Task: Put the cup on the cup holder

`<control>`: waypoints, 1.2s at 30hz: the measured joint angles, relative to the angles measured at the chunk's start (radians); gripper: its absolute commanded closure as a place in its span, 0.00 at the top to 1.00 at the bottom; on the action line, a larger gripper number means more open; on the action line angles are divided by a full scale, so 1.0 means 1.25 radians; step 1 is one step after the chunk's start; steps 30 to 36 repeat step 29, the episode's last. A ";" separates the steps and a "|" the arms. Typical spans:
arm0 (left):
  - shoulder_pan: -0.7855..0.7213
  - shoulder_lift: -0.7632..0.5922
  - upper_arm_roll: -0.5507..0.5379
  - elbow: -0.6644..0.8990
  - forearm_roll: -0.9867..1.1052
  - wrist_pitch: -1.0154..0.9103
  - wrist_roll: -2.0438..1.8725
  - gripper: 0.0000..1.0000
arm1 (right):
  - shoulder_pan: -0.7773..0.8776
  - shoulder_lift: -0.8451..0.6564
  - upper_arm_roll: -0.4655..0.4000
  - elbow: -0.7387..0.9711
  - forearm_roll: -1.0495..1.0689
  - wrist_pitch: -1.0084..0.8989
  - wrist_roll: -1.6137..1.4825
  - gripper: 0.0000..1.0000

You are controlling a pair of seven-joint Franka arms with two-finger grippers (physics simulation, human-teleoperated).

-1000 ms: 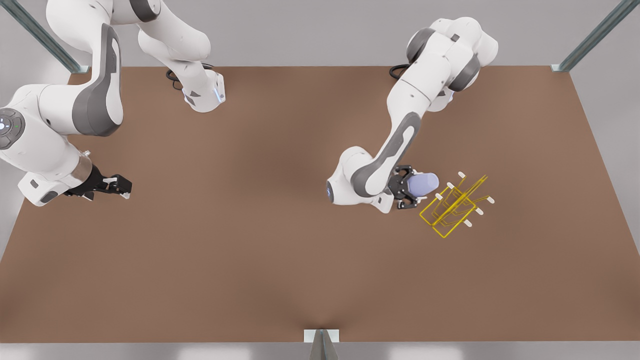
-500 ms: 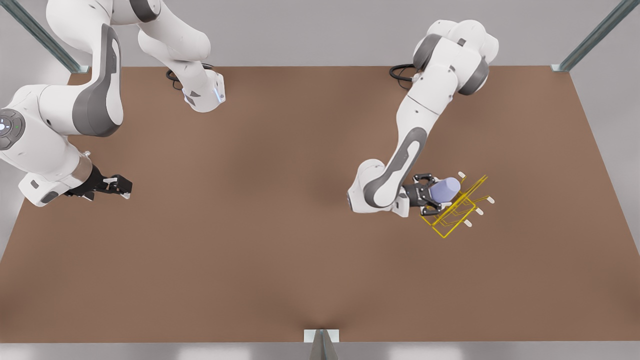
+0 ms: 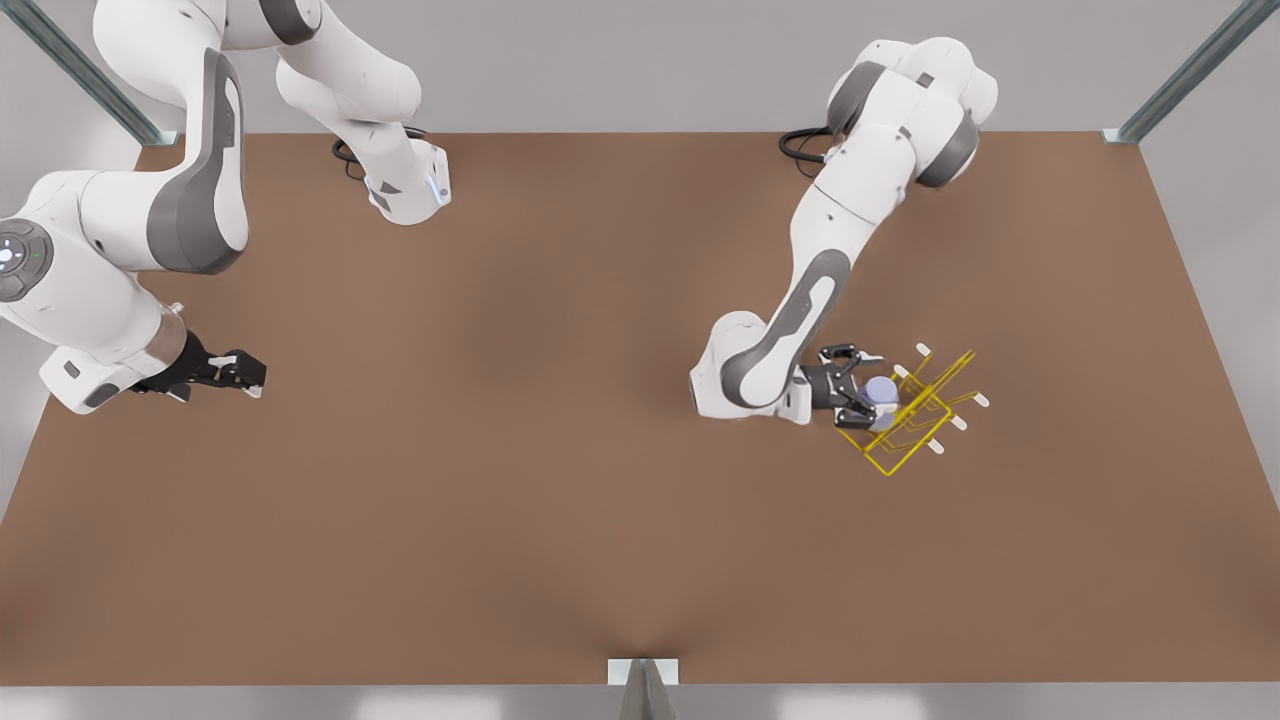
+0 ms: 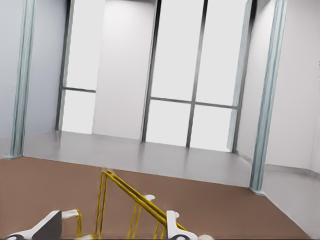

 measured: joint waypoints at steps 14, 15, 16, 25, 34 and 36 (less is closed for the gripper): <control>0.336 -0.421 0.144 0.180 -0.784 0.184 0.699 1.00 | -0.001 0.001 0.000 0.001 0.000 0.002 0.000 1.00; 0.356 -0.484 0.157 0.085 -0.818 0.234 0.779 1.00 | 0.001 0.001 0.000 0.001 0.000 0.002 0.001 1.00; 0.366 -0.504 0.162 0.049 -0.844 0.278 0.851 1.00 | 0.004 0.001 0.000 0.001 0.000 0.003 0.001 1.00; 0.326 -0.331 0.162 0.256 -0.892 0.356 1.340 1.00 | 0.011 0.012 0.004 0.001 -0.001 0.008 0.001 1.00; 0.323 -0.327 0.162 0.259 -0.894 0.357 1.486 1.00 | 0.011 0.014 0.004 0.001 -0.001 0.011 0.002 1.00; 0.323 -0.327 0.162 0.259 -0.894 0.357 1.486 1.00 | 0.011 0.014 0.004 0.001 -0.001 0.011 0.002 1.00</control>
